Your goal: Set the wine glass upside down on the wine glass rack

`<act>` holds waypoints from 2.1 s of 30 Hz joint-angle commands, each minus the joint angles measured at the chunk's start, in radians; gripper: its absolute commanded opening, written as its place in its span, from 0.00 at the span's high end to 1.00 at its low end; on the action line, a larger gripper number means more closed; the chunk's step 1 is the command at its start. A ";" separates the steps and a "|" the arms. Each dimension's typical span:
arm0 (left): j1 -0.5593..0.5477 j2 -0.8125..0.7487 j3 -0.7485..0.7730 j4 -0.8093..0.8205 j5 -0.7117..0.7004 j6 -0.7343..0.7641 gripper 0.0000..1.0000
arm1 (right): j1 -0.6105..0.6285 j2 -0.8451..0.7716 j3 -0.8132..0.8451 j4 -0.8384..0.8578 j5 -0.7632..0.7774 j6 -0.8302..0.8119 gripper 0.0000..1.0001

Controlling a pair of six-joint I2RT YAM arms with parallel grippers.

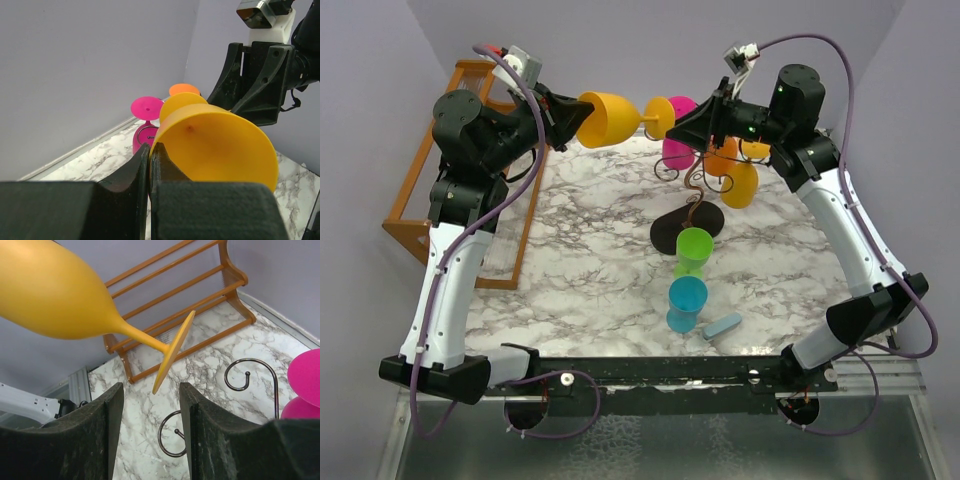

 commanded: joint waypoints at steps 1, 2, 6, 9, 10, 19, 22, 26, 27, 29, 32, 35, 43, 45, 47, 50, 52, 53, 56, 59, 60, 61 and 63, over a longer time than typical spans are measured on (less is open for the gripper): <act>0.005 -0.001 -0.010 0.055 0.054 -0.026 1.00 | 0.009 0.023 0.034 0.030 0.016 0.042 0.54; 0.005 -0.001 -0.012 0.057 0.058 -0.028 1.00 | 0.009 0.025 0.036 0.031 0.015 0.048 0.55; 0.004 0.001 -0.016 0.065 0.064 -0.033 1.00 | 0.010 0.029 0.047 0.031 0.013 0.059 0.62; 0.003 0.003 -0.020 0.072 0.070 -0.035 1.00 | 0.010 0.030 0.052 0.023 0.024 0.063 0.68; 0.001 0.004 -0.022 0.074 0.074 -0.037 1.00 | 0.010 0.030 0.053 0.020 0.031 0.065 0.70; -0.014 0.003 -0.047 0.088 0.101 -0.039 1.00 | 0.011 0.021 0.041 0.009 0.087 0.070 0.88; -0.018 0.000 -0.051 0.083 0.107 -0.036 0.95 | 0.012 0.018 0.039 0.003 0.118 0.053 0.94; -0.019 -0.006 -0.061 0.080 0.123 -0.033 0.85 | 0.012 0.009 0.037 0.001 0.146 0.036 0.99; -0.019 -0.008 -0.065 0.081 0.131 -0.031 0.82 | 0.012 0.007 0.038 0.002 0.152 0.029 0.99; -0.019 -0.012 -0.075 0.079 0.150 -0.025 0.76 | 0.012 0.004 0.042 -0.001 0.170 0.015 0.99; -0.019 -0.021 -0.085 0.059 0.161 -0.002 0.69 | 0.012 0.002 0.052 -0.009 0.209 -0.031 0.99; -0.019 -0.035 -0.085 0.012 0.151 0.056 0.59 | 0.012 -0.006 0.055 -0.010 0.259 -0.086 0.99; -0.019 -0.083 -0.072 -0.157 0.026 0.285 0.36 | 0.011 -0.021 0.081 -0.013 0.408 -0.253 0.99; -0.019 -0.093 -0.062 -0.195 -0.013 0.340 0.32 | 0.011 -0.020 0.091 -0.015 0.420 -0.288 0.99; -0.019 -0.103 -0.056 -0.232 -0.058 0.385 0.28 | 0.011 -0.020 0.092 -0.018 0.408 -0.332 0.99; -0.017 -0.112 -0.046 -0.260 -0.138 0.434 0.21 | 0.012 -0.025 0.085 -0.018 0.392 -0.392 0.99; -0.015 -0.117 -0.045 -0.268 -0.181 0.453 0.17 | 0.012 -0.028 0.077 -0.019 0.389 -0.429 0.99; -0.013 -0.118 -0.045 -0.270 -0.197 0.462 0.15 | 0.013 -0.032 0.072 -0.019 0.385 -0.450 0.99; -0.009 -0.119 -0.046 -0.269 -0.240 0.471 0.10 | 0.023 -0.043 0.058 -0.024 0.385 -0.509 0.99; -0.003 -0.115 -0.047 -0.259 -0.274 0.465 0.07 | 0.040 -0.053 0.043 -0.032 0.397 -0.559 0.99; -0.001 -0.113 -0.048 -0.257 -0.281 0.462 0.06 | 0.047 -0.055 0.039 -0.036 0.405 -0.575 0.99; 0.002 -0.112 -0.048 -0.253 -0.287 0.459 0.06 | 0.058 -0.058 0.034 -0.040 0.414 -0.592 0.99; 0.007 -0.109 -0.051 -0.247 -0.289 0.455 0.05 | 0.079 -0.061 0.029 -0.048 0.441 -0.622 0.99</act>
